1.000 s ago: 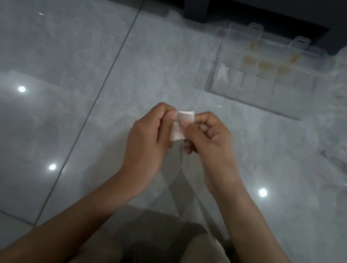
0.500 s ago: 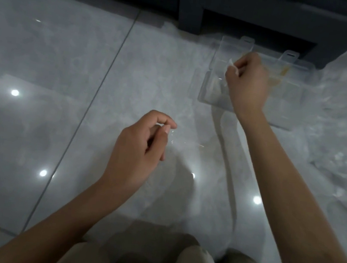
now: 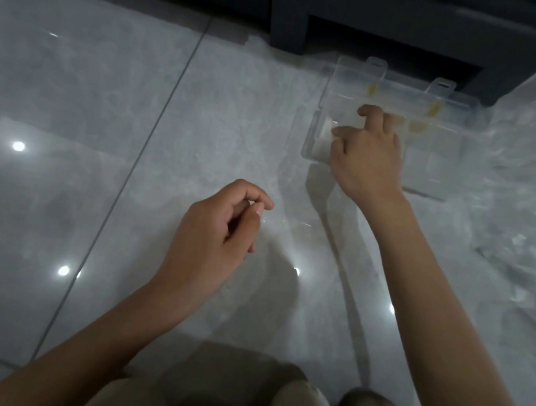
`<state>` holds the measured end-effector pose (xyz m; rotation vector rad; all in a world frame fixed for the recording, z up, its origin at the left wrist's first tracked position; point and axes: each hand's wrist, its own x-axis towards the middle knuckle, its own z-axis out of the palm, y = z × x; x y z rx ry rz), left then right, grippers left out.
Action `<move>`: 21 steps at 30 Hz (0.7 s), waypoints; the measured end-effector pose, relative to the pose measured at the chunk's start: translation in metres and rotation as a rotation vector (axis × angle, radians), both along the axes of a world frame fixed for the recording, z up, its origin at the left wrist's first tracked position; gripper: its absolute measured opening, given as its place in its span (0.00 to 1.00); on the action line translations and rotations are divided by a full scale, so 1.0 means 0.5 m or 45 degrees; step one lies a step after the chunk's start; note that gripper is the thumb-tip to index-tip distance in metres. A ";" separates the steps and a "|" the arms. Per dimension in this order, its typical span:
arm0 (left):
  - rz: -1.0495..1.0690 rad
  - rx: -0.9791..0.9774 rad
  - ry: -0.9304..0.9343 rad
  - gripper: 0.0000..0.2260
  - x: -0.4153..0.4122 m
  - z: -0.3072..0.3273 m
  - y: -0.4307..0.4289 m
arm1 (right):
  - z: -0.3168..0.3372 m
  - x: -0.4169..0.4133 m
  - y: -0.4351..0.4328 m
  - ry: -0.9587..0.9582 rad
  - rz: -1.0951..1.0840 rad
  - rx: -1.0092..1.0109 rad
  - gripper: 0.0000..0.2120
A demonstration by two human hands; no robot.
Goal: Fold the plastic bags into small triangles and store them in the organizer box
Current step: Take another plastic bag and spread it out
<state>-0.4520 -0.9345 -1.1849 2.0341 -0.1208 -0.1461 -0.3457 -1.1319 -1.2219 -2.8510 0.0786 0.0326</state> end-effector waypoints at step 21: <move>-0.137 -0.007 0.049 0.06 0.008 -0.011 -0.045 | -0.016 -0.110 -0.046 -0.418 -0.332 0.803 0.17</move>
